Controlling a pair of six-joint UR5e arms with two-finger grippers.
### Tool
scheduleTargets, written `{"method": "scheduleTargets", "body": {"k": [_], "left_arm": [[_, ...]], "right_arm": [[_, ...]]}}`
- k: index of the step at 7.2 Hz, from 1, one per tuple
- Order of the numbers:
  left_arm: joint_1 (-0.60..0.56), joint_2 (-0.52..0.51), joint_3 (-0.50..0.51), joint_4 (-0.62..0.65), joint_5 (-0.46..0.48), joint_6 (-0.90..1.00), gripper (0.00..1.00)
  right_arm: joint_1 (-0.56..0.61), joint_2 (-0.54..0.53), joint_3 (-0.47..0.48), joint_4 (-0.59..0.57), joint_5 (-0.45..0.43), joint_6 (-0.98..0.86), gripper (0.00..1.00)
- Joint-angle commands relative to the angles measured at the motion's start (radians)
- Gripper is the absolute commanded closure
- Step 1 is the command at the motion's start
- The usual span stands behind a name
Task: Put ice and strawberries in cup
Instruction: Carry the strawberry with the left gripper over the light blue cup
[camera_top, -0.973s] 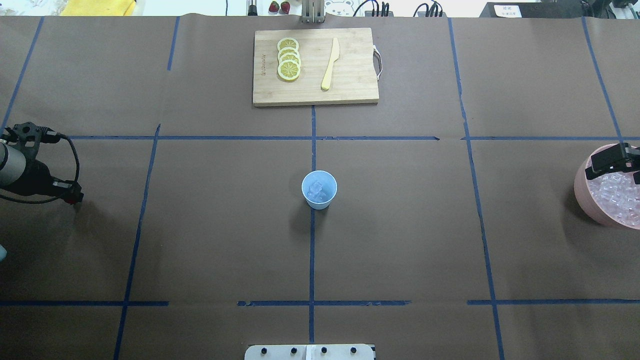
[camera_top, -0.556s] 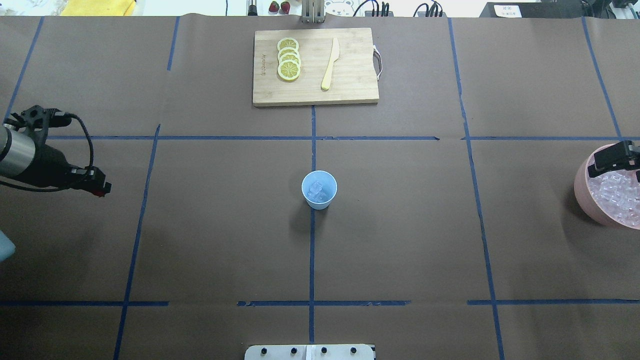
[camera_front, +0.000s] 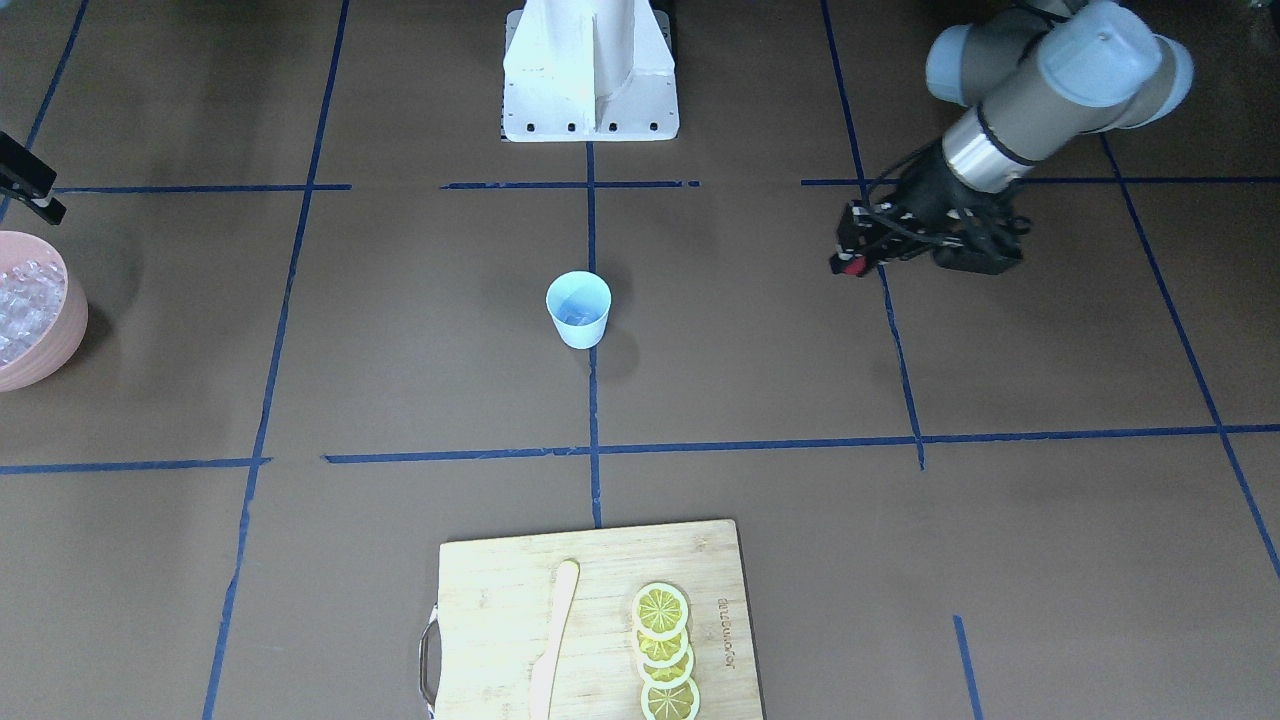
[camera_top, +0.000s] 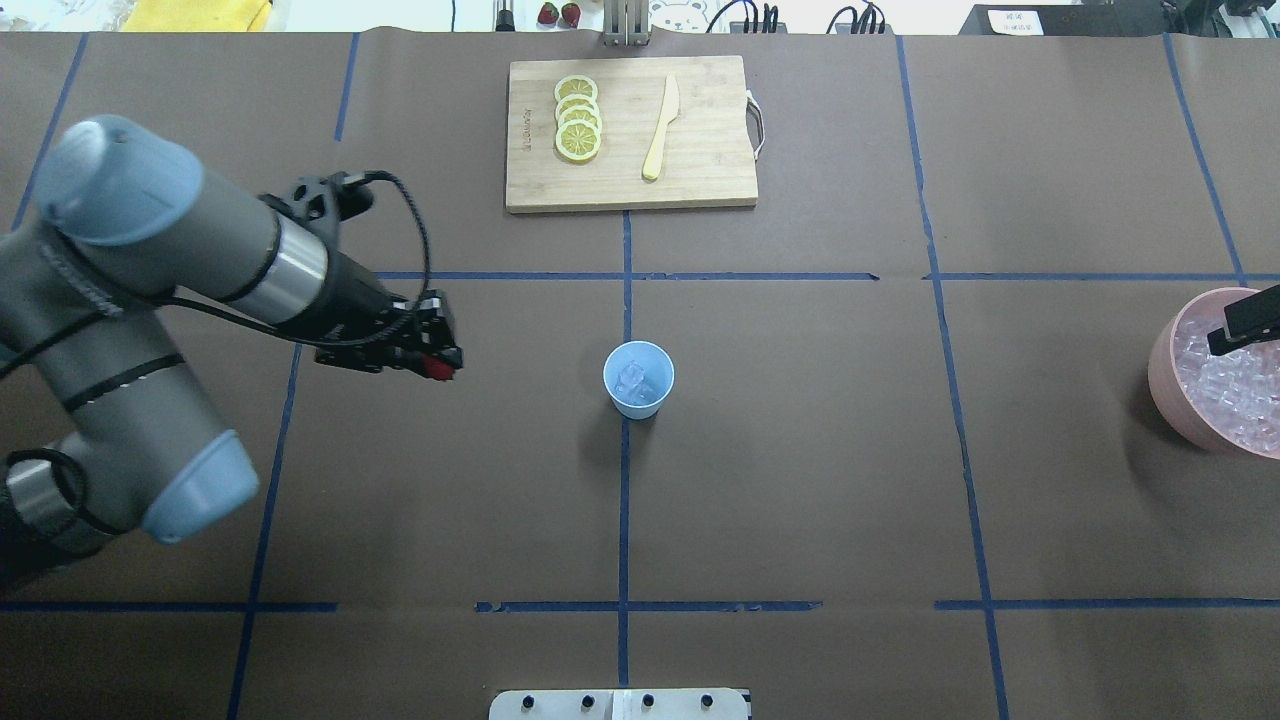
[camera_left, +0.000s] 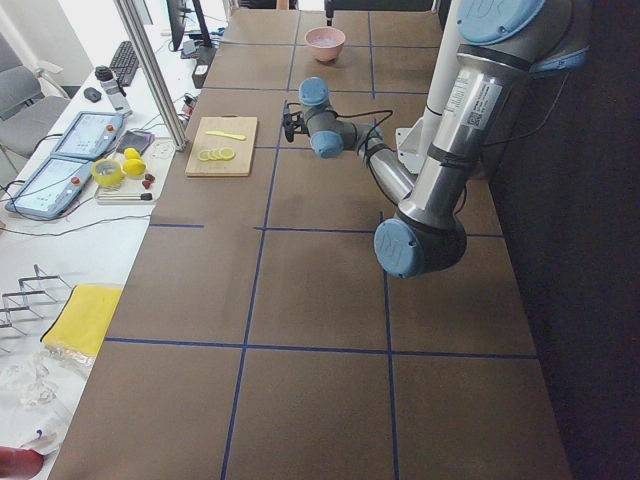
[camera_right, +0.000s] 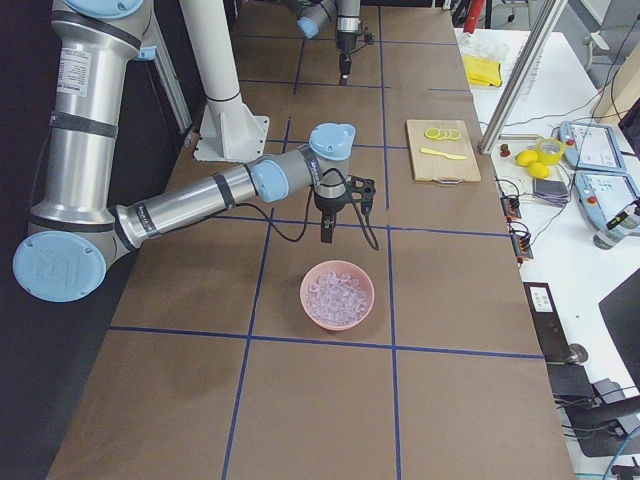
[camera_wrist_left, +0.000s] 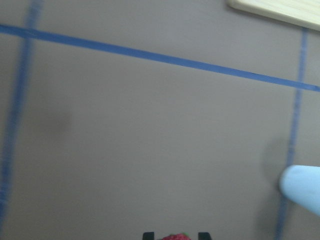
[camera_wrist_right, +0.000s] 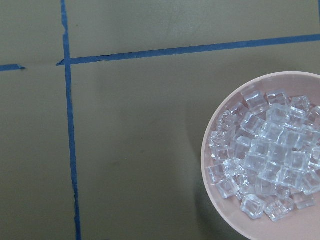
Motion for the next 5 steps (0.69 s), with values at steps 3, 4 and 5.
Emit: {"method": "scheduleTargets", "body": {"k": [3, 4, 5], "left_arm": [[0.115, -0.262, 0.177, 0.088, 0.224, -0.063, 1.00], [0.115, -0.287, 0.211, 0.086, 0.229, -0.063, 1.00], [0.120, -0.292, 0.214, 0.085, 0.229, -0.060, 0.97]], "right_arm": [[0.012, -0.006, 0.003, 0.000, 0.005, -0.008, 0.01], [0.011, -0.013, 0.005, 0.001, 0.005, -0.008, 0.01], [0.012, -0.016, 0.006, 0.001, 0.005, -0.008, 0.01]]}}
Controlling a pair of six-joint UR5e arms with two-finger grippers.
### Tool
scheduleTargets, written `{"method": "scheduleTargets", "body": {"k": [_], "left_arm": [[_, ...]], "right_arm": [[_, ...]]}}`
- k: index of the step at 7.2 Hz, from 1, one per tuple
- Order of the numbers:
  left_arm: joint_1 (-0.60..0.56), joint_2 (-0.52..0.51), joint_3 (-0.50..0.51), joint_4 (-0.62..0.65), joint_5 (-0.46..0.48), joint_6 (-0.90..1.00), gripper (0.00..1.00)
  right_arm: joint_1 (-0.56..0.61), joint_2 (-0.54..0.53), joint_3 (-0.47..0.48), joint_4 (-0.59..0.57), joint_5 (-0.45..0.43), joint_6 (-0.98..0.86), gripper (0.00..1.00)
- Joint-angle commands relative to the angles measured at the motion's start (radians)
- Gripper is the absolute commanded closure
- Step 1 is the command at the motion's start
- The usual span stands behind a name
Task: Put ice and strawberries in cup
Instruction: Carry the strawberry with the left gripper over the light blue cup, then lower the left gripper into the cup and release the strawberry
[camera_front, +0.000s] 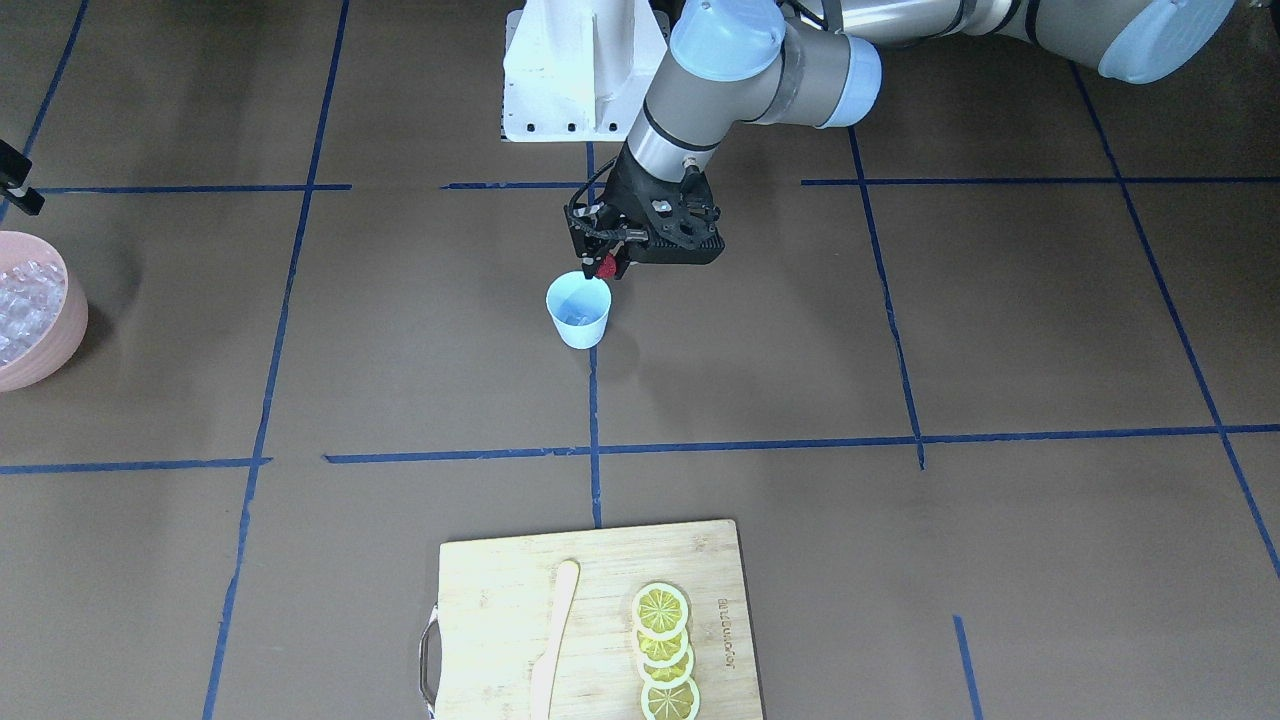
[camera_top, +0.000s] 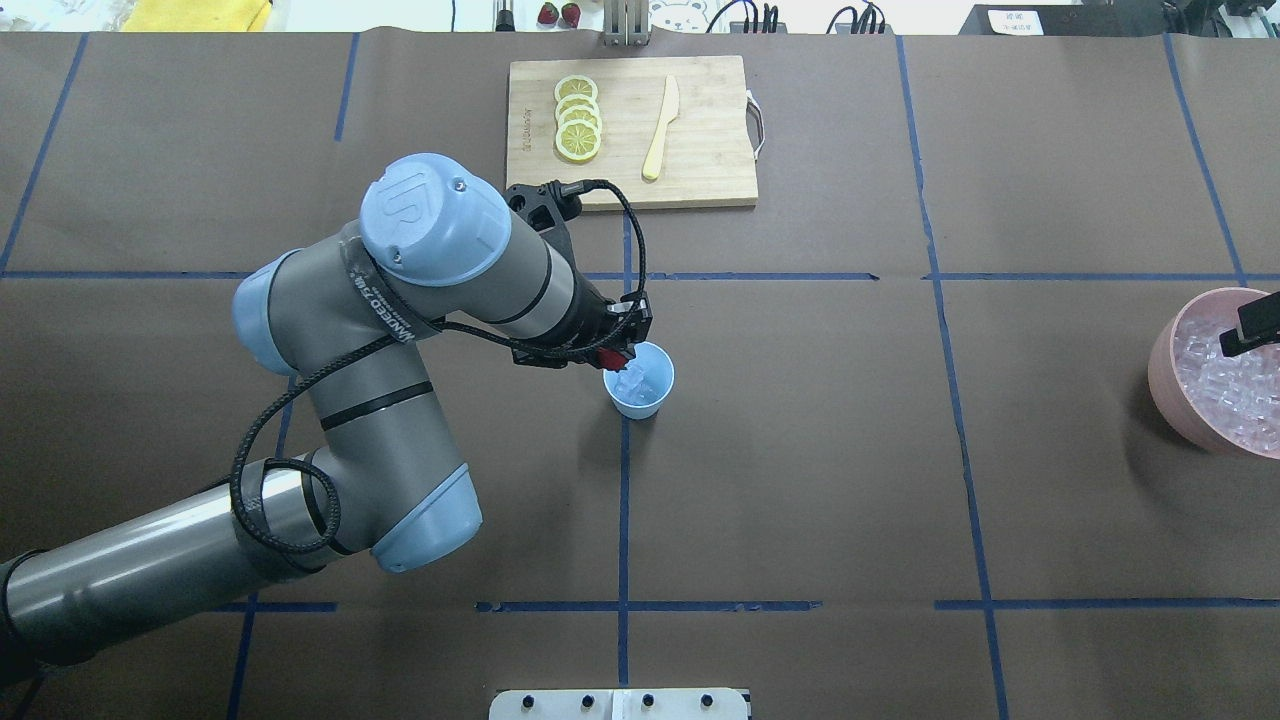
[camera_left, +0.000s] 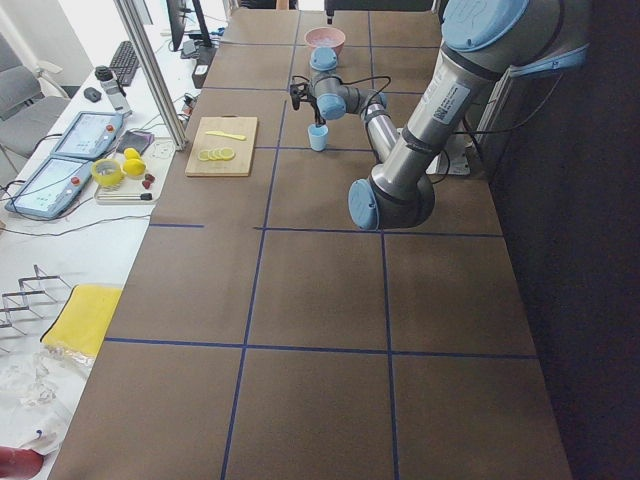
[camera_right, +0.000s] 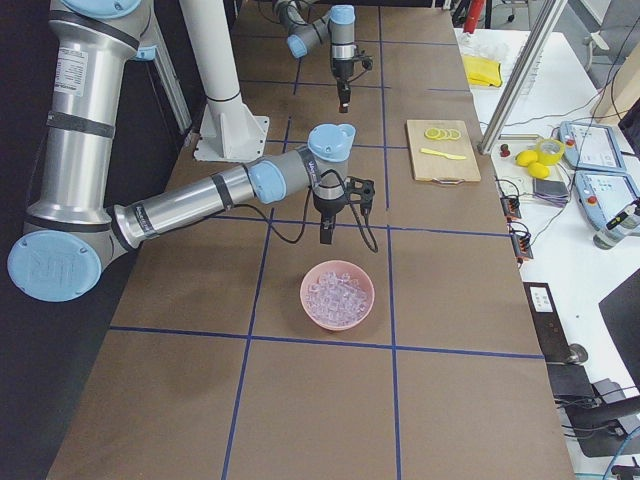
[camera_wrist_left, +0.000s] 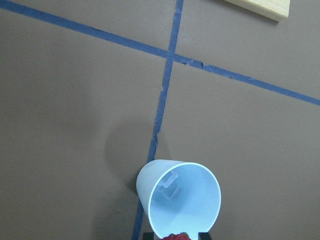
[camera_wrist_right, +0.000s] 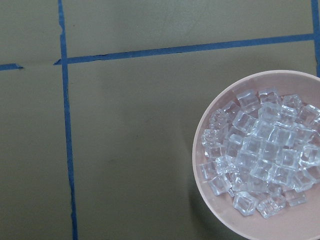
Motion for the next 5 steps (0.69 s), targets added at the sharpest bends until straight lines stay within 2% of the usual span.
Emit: {"method": "scheduleTargets", "body": {"k": [1, 3, 5], "left_arm": [[0.007, -0.026, 0.033, -0.003, 0.007, 0.003, 0.95], [0.013, -0.034, 0.050, -0.006, 0.007, 0.004, 0.79], [0.014, -0.039, 0.051, -0.006, 0.007, 0.006, 0.57]], "right_arm": [[0.001, -0.006, 0.006, 0.001, 0.000, 0.000, 0.01], [0.002, -0.012, 0.008, 0.001, 0.000, 0.000, 0.01], [0.002, -0.014, 0.008, 0.001, 0.000, 0.000, 0.01]]}}
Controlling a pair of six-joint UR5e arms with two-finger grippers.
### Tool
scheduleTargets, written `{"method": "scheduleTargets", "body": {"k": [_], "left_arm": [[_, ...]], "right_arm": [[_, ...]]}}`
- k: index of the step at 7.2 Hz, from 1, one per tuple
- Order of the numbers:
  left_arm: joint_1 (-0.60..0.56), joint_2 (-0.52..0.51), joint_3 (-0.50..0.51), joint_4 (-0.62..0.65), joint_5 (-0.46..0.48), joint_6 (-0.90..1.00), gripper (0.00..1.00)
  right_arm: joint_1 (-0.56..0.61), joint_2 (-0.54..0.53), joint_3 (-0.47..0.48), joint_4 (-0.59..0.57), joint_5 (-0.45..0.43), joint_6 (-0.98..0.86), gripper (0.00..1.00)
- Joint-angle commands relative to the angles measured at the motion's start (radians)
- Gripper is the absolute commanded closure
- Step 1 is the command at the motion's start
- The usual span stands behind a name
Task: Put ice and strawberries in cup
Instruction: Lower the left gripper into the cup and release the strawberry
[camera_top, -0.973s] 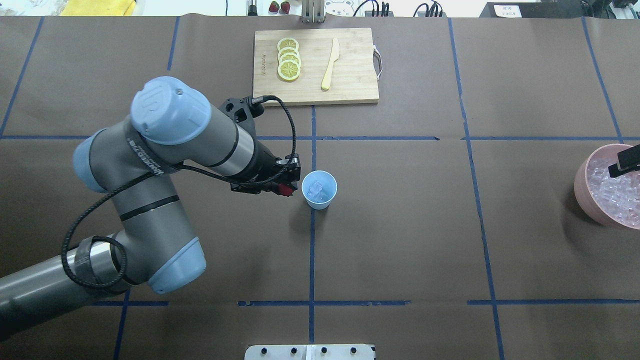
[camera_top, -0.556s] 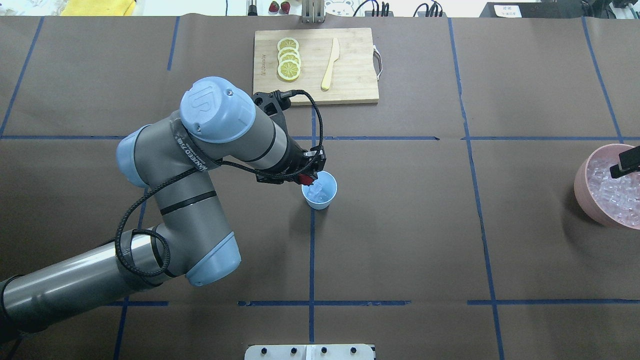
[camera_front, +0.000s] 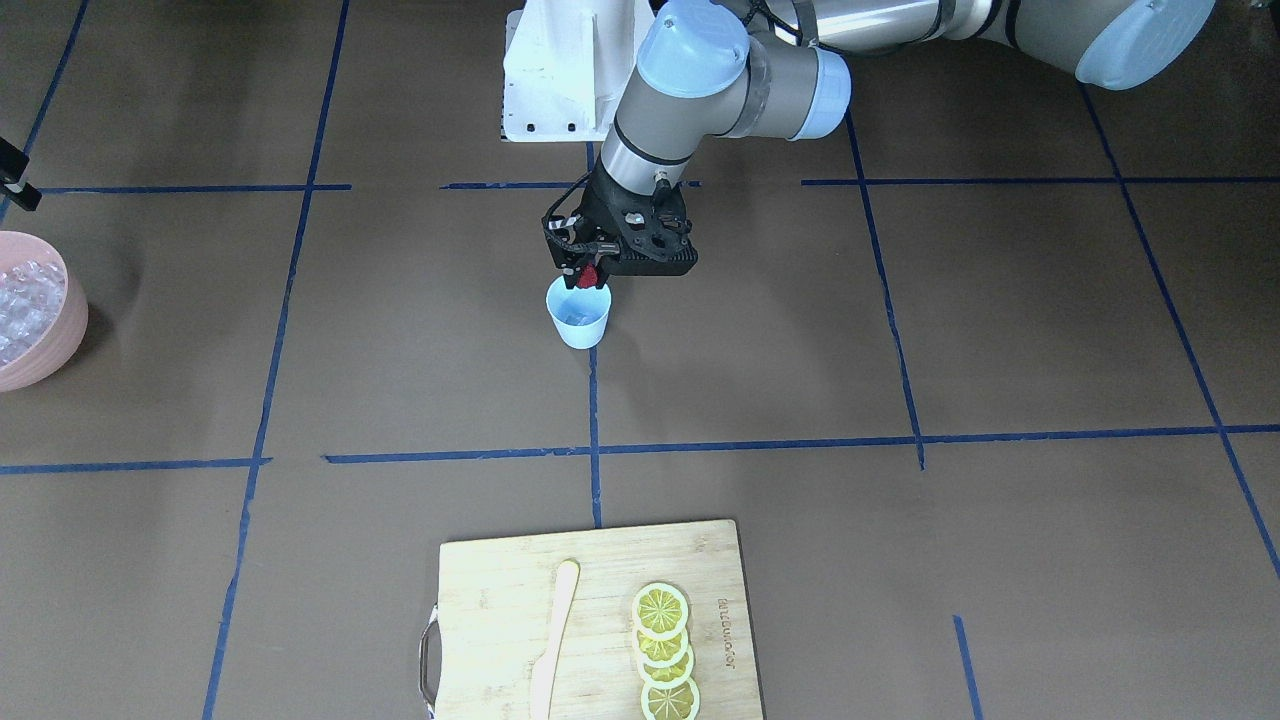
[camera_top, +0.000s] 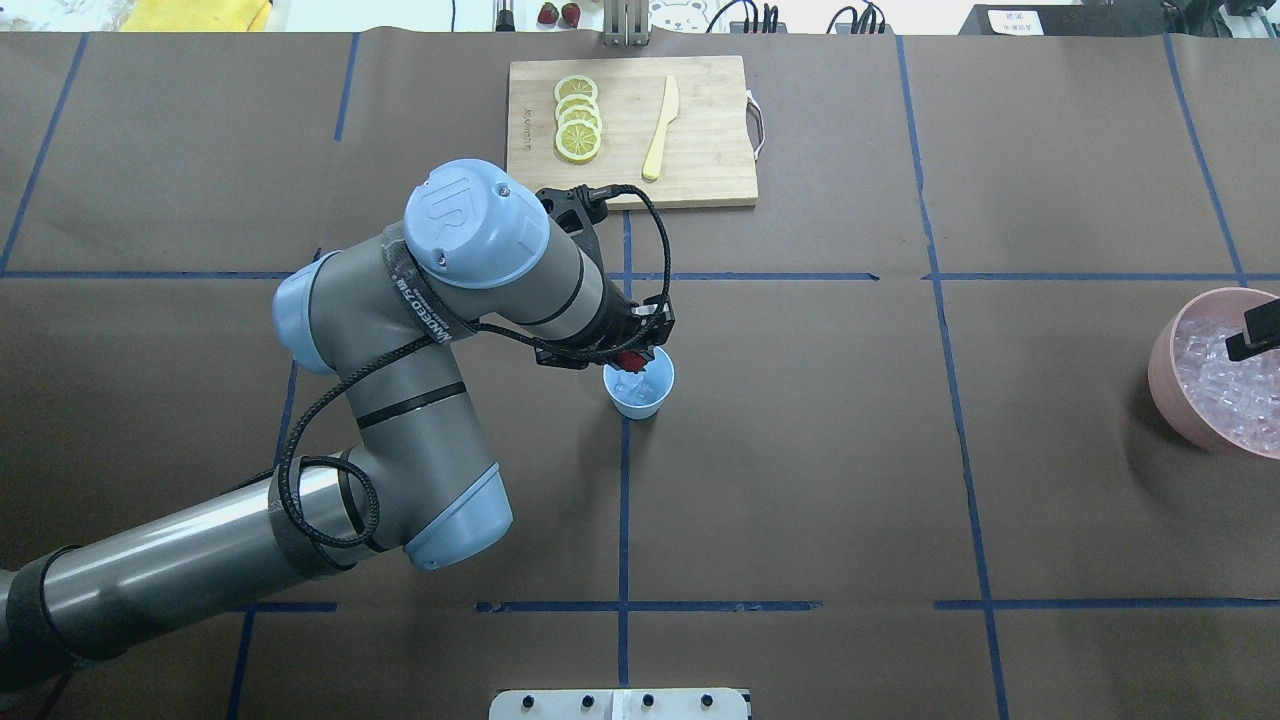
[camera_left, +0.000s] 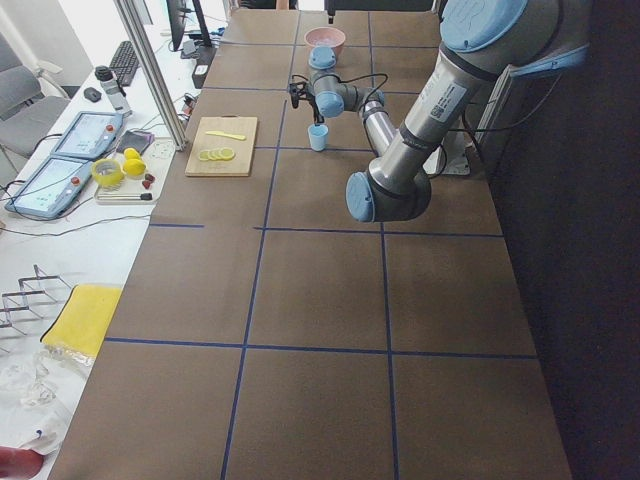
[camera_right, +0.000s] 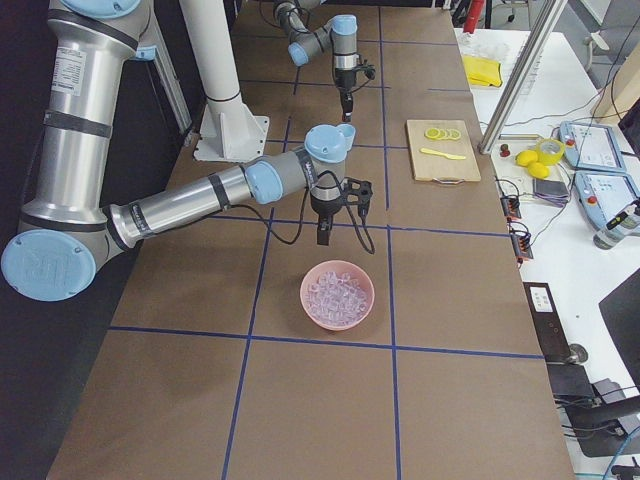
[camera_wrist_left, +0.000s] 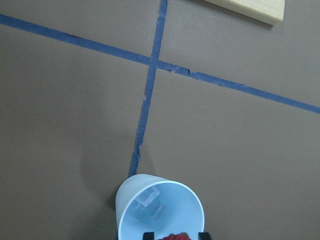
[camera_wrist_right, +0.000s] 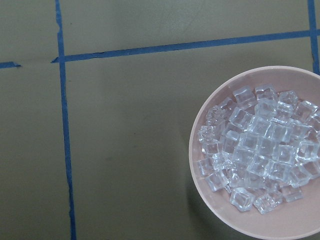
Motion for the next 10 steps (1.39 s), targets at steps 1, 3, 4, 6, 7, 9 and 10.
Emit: {"method": "scheduleTargets", "body": {"k": [1, 3, 4, 6, 7, 9, 10], "left_arm": [[0.001, -0.002, 0.007, 0.000, 0.000, 0.004, 0.36], [0.005, -0.004, 0.014, -0.002, 0.015, 0.024, 0.28], [0.008, -0.004, 0.013, -0.002, 0.015, 0.030, 0.28], [0.005, 0.009, -0.024, 0.009, 0.014, 0.035, 0.27], [-0.008, 0.069, -0.069, 0.010, 0.009, 0.074, 0.27], [-0.042, 0.285, -0.265, 0.058, 0.008, 0.281, 0.28], [-0.080, 0.387, -0.368, 0.105, 0.006, 0.412, 0.28]], "right_arm": [[0.000, -0.001, -0.001, -0.001, 0.000, 0.000, 0.01], [0.000, -0.001, -0.001, -0.001, 0.000, 0.000, 0.01], [0.000, -0.001, -0.003, -0.001, 0.000, 0.000, 0.01], [0.003, -0.001, -0.006, -0.001, 0.000, -0.008, 0.01], [0.026, -0.016, -0.014, -0.011, 0.002, -0.097, 0.01], [0.084, -0.024, -0.044, -0.028, 0.005, -0.205, 0.01], [0.132, -0.021, -0.070, -0.050, 0.006, -0.303, 0.01]]}}
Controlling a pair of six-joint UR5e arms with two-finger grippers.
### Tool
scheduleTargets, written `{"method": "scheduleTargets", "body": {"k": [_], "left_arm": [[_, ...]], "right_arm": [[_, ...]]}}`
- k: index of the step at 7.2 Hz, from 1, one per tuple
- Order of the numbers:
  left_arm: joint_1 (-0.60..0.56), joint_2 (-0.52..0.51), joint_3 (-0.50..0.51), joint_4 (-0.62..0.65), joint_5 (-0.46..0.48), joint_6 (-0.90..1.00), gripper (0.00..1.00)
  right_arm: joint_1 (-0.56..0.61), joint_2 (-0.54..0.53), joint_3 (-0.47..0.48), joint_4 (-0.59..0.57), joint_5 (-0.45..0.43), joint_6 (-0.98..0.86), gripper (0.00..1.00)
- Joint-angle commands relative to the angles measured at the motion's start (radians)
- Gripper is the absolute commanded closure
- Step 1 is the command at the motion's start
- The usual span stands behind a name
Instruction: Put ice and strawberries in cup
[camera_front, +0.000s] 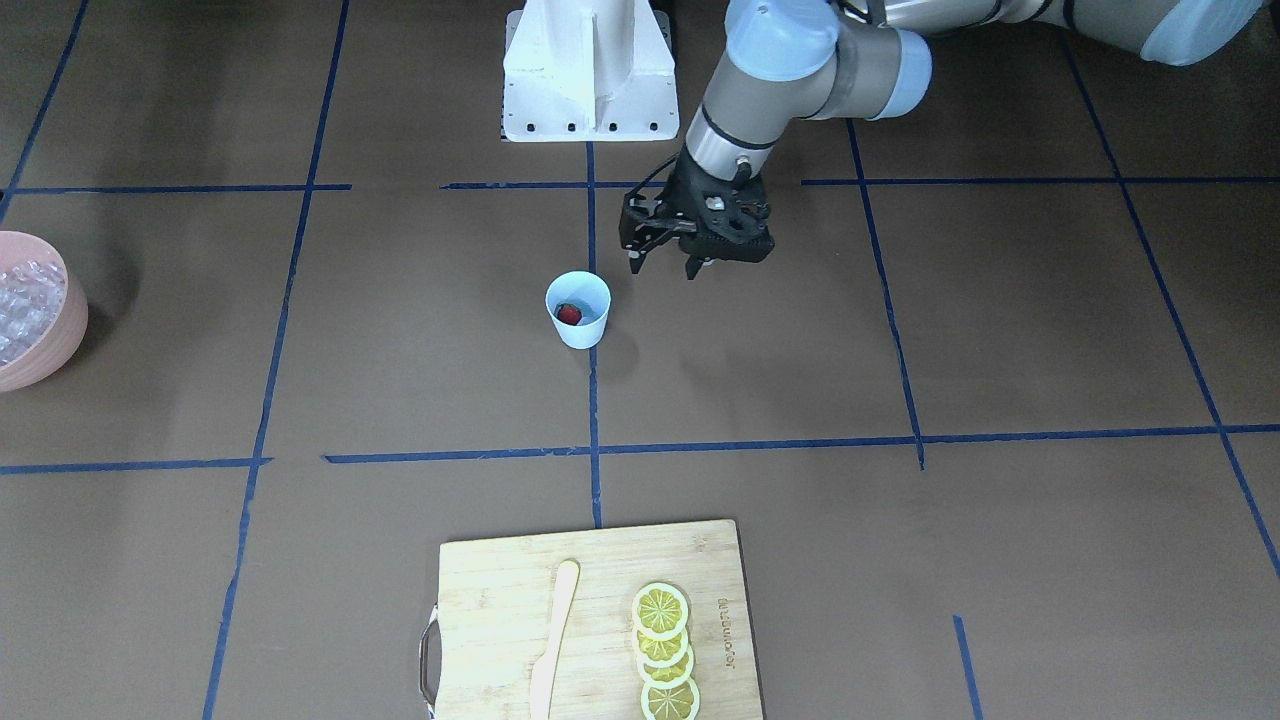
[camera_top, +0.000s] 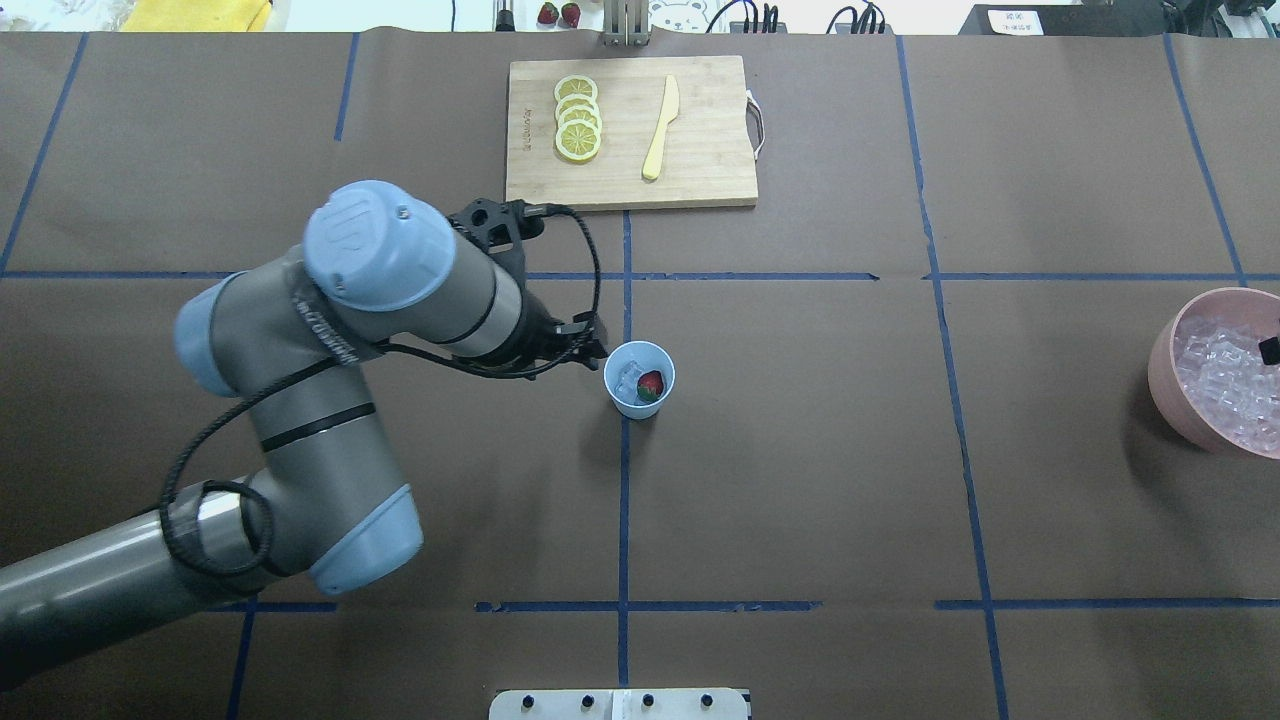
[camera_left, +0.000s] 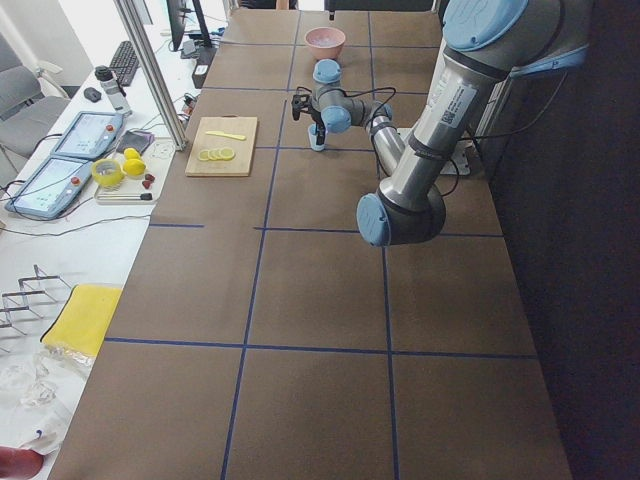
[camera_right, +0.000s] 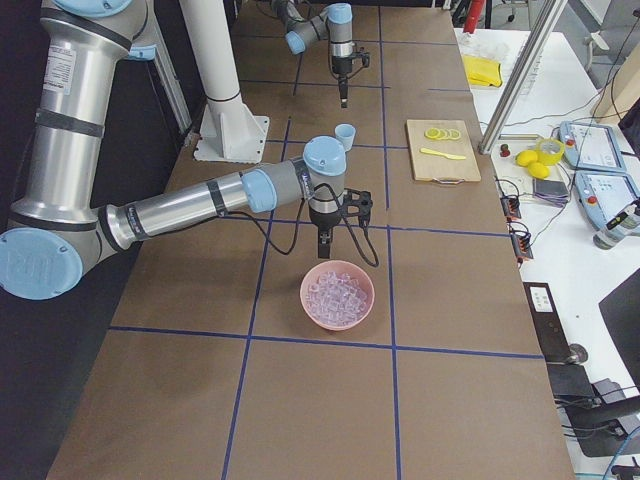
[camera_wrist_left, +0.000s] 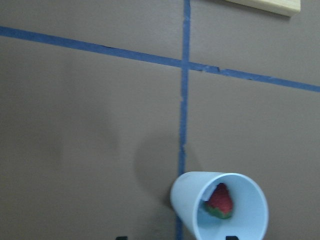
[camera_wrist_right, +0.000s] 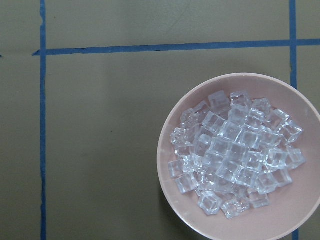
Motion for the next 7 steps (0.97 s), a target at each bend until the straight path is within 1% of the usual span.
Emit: {"method": "scheduleTargets", "body": {"k": [1, 2, 3, 4, 5, 6, 7], "left_arm": [[-0.109, 0.236, -0.205, 0.104, -0.032, 0.308, 0.28], [-0.261, 0.351, -0.240, 0.141, -0.160, 0.541, 0.27], [-0.439, 0.451, -0.232, 0.158, -0.283, 0.822, 0.27], [-0.603, 0.494, -0.208, 0.242, -0.322, 1.098, 0.27], [-0.738, 0.490, -0.176, 0.390, -0.323, 1.352, 0.25], [-0.852, 0.483, -0.121, 0.483, -0.329, 1.503, 0.24], [-0.938, 0.484, -0.020, 0.525, -0.371, 1.530, 0.01]], "right_arm": [[0.093, 0.005, -0.046, -0.055, 0.005, -0.189, 0.01], [0.127, 0.007, -0.047, -0.097, 0.005, -0.256, 0.01], [0.155, 0.008, -0.052, -0.137, 0.005, -0.325, 0.01], [0.173, 0.022, -0.090, -0.152, 0.005, -0.390, 0.01], [0.199, 0.048, -0.140, -0.154, 0.005, -0.442, 0.01], [0.218, 0.050, -0.182, -0.152, 0.003, -0.511, 0.01], [0.219, 0.051, -0.225, -0.149, 0.000, -0.544, 0.01]]}}
